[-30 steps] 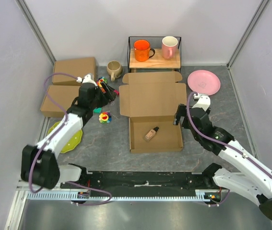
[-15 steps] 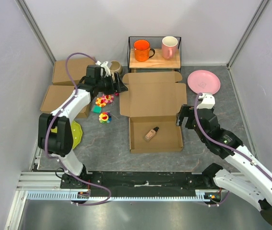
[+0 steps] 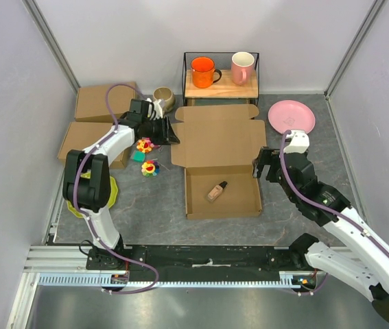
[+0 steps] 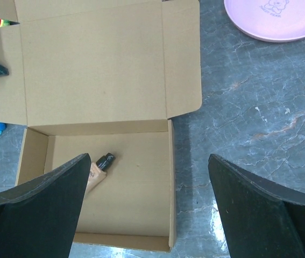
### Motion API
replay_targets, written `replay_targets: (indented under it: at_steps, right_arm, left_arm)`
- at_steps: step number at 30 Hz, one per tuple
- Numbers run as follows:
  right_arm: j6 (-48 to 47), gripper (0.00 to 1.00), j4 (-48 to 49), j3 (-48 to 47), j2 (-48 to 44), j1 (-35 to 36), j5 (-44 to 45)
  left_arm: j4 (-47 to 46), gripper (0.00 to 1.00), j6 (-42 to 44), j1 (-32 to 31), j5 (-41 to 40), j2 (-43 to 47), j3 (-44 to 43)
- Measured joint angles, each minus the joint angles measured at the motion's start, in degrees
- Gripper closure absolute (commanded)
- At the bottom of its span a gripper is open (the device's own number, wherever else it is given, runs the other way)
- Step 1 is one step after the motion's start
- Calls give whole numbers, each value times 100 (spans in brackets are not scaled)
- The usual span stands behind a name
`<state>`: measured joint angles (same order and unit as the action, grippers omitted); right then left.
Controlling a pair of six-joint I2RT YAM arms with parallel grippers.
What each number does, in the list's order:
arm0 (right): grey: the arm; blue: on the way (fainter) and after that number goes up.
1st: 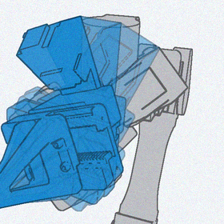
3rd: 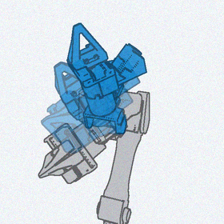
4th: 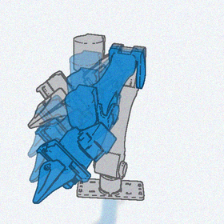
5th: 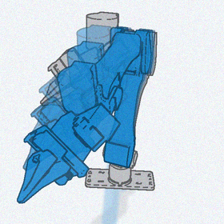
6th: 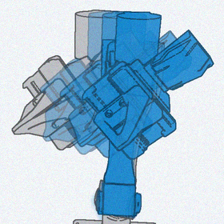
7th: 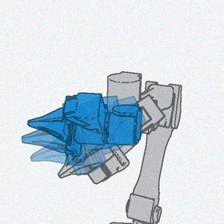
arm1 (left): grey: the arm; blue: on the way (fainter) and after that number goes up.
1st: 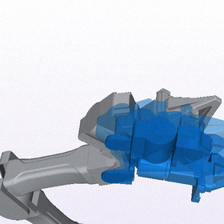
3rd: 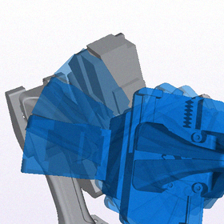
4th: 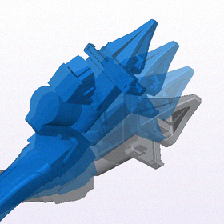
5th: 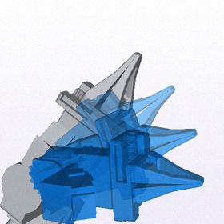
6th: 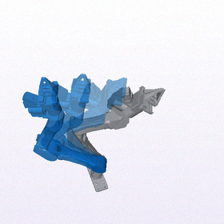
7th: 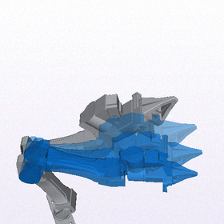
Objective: Fold the paper box
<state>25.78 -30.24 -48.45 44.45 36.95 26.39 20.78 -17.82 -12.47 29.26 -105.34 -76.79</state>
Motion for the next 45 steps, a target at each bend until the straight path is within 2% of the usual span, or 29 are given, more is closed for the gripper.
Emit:
replay_targets:
  at_steps: [1,4,8,12,16,21,31,36,39,43,45]
  right_arm:
    - [-4,2,-20,-31,20,0,2]
    - [-17,2,-26,-155,127,0,118]
    - [4,2,28,-227,393,-59,498]
    - [70,2,81,-227,654,-282,667]
    - [125,2,223,-251,723,-680,507]
    - [101,2,387,-431,1091,-1069,122]
    - [-114,7,739,-435,1665,-1244,-522]
    - [-170,12,1235,-356,1858,-1270,-820]
    - [-267,18,1504,-332,1985,-1274,-1023]
    - [-450,33,1698,-332,2247,-1274,-1261]
    - [-511,36,1700,-332,2350,-1274,-1351]
  left_arm:
    - [-26,71,17,0,39,4,0]
    - [-81,83,57,-15,138,20,4]
    - [-295,89,175,-146,125,317,256]
    - [-564,97,461,-481,-107,999,765]
    - [-1115,98,758,-769,-328,1939,1635]
    - [-1401,98,1165,-785,-675,2763,2424]
    - [-2146,98,1364,-791,-1307,3591,3220]
    - [-2544,98,1360,-859,-1471,3683,3501]
    - [-2688,98,1364,-1014,-1685,3722,3576]
    - [-2815,98,1368,-1222,-2039,3834,3683]
    - [-2828,98,1368,-1257,-2177,3873,3713]
